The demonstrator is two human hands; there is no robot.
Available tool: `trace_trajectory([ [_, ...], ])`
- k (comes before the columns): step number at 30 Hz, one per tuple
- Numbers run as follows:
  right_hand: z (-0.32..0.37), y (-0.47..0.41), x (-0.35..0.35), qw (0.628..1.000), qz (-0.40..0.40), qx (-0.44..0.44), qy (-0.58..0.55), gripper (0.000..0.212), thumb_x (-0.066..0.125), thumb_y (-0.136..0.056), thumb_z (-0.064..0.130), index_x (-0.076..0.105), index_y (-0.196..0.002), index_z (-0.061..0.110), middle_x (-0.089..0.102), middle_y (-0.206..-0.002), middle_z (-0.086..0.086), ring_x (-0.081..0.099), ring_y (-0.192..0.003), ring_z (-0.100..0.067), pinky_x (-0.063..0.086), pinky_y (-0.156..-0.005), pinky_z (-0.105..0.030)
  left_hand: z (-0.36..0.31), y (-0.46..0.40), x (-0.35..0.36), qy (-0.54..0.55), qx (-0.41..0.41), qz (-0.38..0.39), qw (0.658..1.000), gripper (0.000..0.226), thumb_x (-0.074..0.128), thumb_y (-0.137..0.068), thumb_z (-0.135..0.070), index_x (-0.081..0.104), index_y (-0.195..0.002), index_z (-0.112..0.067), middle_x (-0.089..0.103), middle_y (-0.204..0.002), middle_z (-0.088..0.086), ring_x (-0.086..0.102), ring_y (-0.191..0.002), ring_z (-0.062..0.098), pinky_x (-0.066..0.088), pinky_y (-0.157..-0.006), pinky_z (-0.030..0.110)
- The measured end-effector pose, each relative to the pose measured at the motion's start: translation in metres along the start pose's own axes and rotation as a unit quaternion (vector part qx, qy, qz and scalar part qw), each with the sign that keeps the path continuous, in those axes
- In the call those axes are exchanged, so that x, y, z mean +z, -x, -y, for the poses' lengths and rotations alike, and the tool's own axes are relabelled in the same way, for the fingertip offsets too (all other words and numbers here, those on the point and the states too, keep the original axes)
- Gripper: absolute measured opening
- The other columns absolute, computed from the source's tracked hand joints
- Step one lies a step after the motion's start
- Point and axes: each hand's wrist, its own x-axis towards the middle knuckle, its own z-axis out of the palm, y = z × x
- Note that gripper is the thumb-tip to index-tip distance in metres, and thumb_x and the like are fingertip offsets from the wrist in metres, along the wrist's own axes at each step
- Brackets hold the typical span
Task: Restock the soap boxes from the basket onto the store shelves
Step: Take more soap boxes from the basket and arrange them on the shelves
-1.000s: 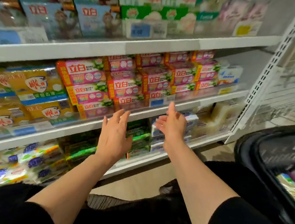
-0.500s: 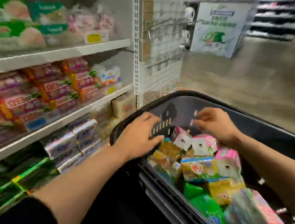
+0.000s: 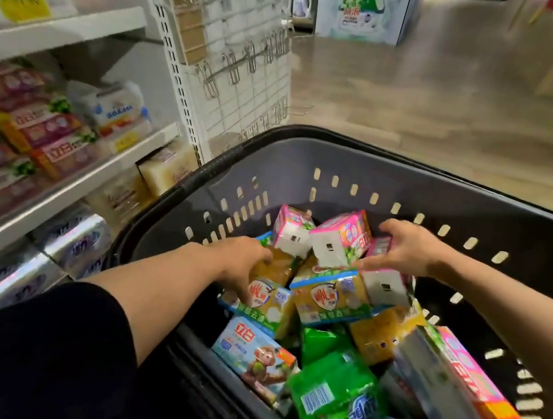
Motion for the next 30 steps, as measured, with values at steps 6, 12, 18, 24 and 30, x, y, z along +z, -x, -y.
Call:
trace_trajectory([
  [6, -0.030, -0.008, -0.015, 0.969, -0.027, 0.105, -0.222, 0.079, 0.091, -0.048, 0.044, 0.062, -0.098, -0.010, 0.066, -0.084, -0.023, 0.062, -0.072, -0.027, 0.056, -0.060, -0.038, -0.004, -0.014, 0.018, 0.015, 0.012, 0.067, 0.998, 0.087, 0.083, -0.067, -0.050, 0.045, -0.139, -0.021, 0.049, -0.130, 0.005, 0.046, -0.122, 0.024, 0.038, -0.101, 0.031],
  [12, -0.032, 0.001, 0.003, 0.923, 0.066, 0.215, -0.313, 0.044, 0.075, -0.081, 0.028, 0.060, -0.104, -0.006, 0.066, -0.082, -0.019, 0.065, -0.063, -0.026, 0.051, -0.048, -0.030, -0.010, -0.019, 0.029, -0.001, -0.027, 0.057, 0.998, 0.103, 0.064, -0.053, -0.086, 0.046, -0.135, -0.028, 0.049, -0.127, 0.003, 0.051, -0.117, 0.024, 0.044, -0.098, 0.037],
  [18, -0.027, -0.004, 0.002, 0.895, 0.038, 0.241, -0.372, 0.032, 0.078, -0.077, 0.014, 0.058, -0.097, -0.002, 0.068, -0.090, -0.022, 0.067, -0.077, -0.034, 0.056, -0.069, -0.042, -0.024, -0.019, 0.029, -0.005, -0.105, 0.001, 0.994, 0.083, 0.064, -0.053, -0.082, 0.054, -0.116, -0.027, 0.052, -0.125, 0.002, 0.055, -0.115, 0.027, 0.047, -0.092, 0.039],
  [24, -0.019, 0.015, -0.031, 0.912, 0.055, 0.132, -0.384, 0.051, 0.082, -0.056, 0.006, 0.066, -0.102, -0.009, 0.069, -0.090, -0.024, 0.065, -0.073, -0.028, 0.052, -0.064, -0.029, -0.027, -0.007, 0.002, -0.077, -0.126, -0.084, 0.985, 0.079, 0.065, -0.054, -0.079, 0.061, -0.113, -0.025, 0.056, -0.119, -0.001, 0.056, -0.114, 0.024, 0.040, -0.079, 0.033],
  [30, -0.001, 0.028, -0.041, 0.897, 0.009, -0.081, -0.434, 0.090, 0.085, -0.038, 0.002, 0.055, -0.123, 0.007, 0.070, -0.107, -0.017, 0.068, -0.097, -0.032, 0.055, -0.085, -0.045, -0.018, 0.038, -0.039, 0.098, -0.166, -0.223, 0.955, 0.083, 0.049, -0.031, -0.081, 0.065, -0.096, -0.031, 0.062, -0.102, -0.010, 0.062, -0.103, 0.016, 0.045, -0.077, 0.027],
])
